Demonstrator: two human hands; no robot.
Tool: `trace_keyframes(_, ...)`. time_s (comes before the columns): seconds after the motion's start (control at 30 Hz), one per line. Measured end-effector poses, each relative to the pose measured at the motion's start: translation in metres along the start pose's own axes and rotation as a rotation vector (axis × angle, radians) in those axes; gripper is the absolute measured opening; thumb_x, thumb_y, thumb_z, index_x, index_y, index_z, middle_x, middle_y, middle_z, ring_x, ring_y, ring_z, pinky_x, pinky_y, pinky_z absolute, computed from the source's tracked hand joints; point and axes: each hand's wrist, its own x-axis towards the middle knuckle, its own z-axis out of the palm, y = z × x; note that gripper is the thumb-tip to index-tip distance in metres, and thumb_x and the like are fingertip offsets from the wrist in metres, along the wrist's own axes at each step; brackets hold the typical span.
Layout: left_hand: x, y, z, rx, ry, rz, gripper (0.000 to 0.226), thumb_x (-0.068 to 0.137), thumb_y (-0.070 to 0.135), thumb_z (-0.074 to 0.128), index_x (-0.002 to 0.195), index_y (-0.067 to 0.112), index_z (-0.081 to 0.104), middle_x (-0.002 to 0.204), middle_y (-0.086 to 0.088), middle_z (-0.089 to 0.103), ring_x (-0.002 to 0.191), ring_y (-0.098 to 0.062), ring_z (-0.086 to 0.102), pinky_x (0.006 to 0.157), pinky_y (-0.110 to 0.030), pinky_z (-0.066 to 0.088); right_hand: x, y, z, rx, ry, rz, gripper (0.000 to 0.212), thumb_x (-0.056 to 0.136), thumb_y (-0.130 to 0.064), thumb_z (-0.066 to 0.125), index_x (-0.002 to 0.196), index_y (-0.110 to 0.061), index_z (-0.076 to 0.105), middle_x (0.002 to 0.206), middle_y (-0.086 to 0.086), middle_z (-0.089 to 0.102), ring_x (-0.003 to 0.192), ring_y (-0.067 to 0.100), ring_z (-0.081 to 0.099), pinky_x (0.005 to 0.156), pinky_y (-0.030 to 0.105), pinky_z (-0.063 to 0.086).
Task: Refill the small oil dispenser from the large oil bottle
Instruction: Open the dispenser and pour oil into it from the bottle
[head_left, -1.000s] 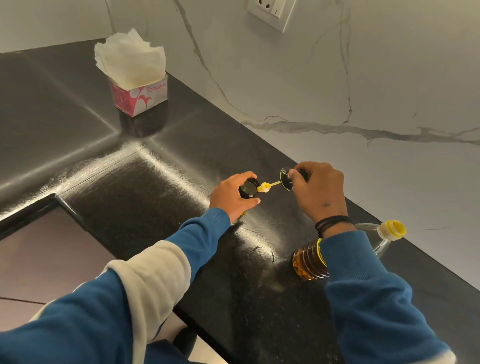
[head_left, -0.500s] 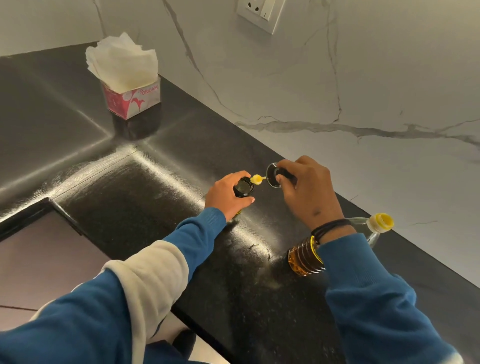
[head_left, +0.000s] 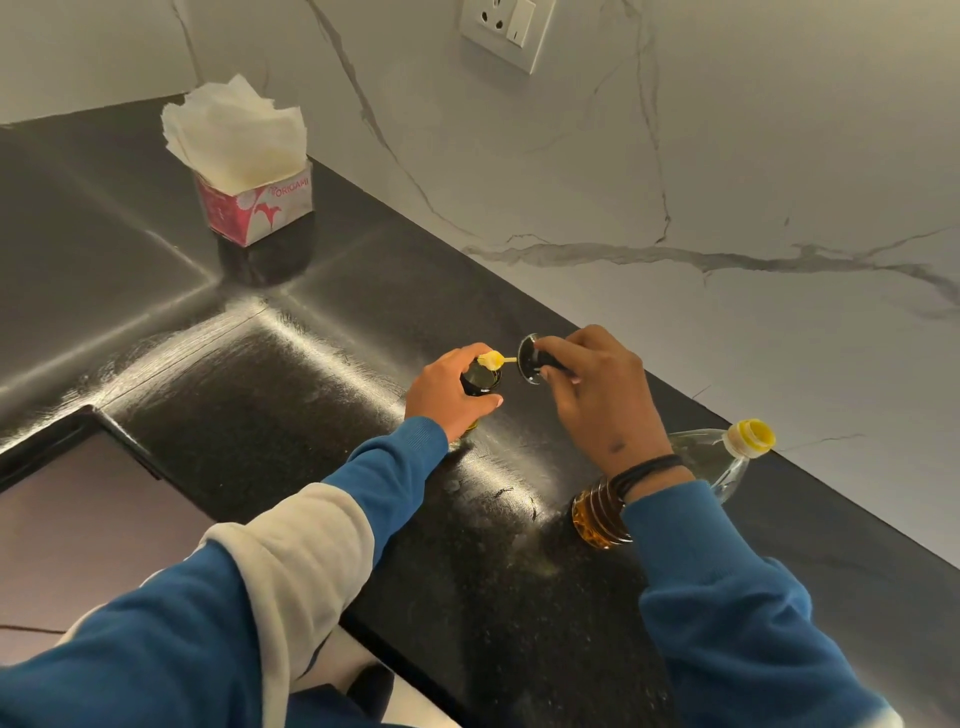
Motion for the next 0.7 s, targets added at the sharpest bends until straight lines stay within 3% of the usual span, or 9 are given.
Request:
trace_keyframes(0.17, 0.001, 0.000, 0.000, 0.013, -0.010, 0.002, 0.054, 0.073, 0.032, 0.085, 0.120, 0.041, 0.059, 0.113, 0.012, 0.066, 0.102, -0.012, 0.062, 0.089, -0.038, 0.057, -0.017, 0.005, 0.011, -0.017, -0.082, 0.084, 0.028, 0.095, -0.012, 0.060, 0.122, -0.014, 0.069, 0.103, 0.008, 0.058, 0.086, 0.017, 0.050, 0.074, 0.024, 0.040)
trace_keyframes(0.4, -0.001, 0.000, 0.001, 0.016, -0.002, -0.003, 0.053, 0.072, 0.033, 0.085, 0.118, 0.041, 0.060, 0.110, 0.014, 0.064, 0.100, -0.012, 0.061, 0.087, -0.037, 0.057, -0.013, 0.002, 0.009, 0.001, 0.045, 0.113, 0.026, 0.095, -0.013, 0.061, 0.119, -0.011, 0.070, 0.098, 0.009, 0.057, 0.085, 0.023, 0.053, 0.072, 0.031, 0.048)
trace_keyframes(0.6, -0.001, 0.002, 0.000, 0.036, -0.005, -0.016, 0.058, 0.072, 0.033, 0.086, 0.122, 0.041, 0.058, 0.115, 0.013, 0.065, 0.104, -0.013, 0.062, 0.089, -0.040, 0.056, -0.032, 0.005, 0.022, 0.028, -0.037, 0.143, 0.029, 0.096, -0.017, 0.059, 0.124, -0.015, 0.067, 0.097, 0.006, 0.057, 0.084, 0.018, 0.051, 0.072, 0.026, 0.042)
trace_keyframes(0.7, 0.001, 0.002, -0.002, 0.040, -0.037, -0.030, 0.073, 0.069, 0.035, 0.089, 0.133, 0.037, 0.054, 0.125, 0.008, 0.064, 0.114, -0.018, 0.061, 0.095, -0.039, 0.054, -0.041, 0.010, 0.023, 0.102, 0.027, 0.252, 0.032, 0.096, -0.021, 0.060, 0.127, -0.019, 0.067, 0.090, 0.001, 0.057, 0.079, 0.013, 0.049, 0.069, 0.011, 0.038)
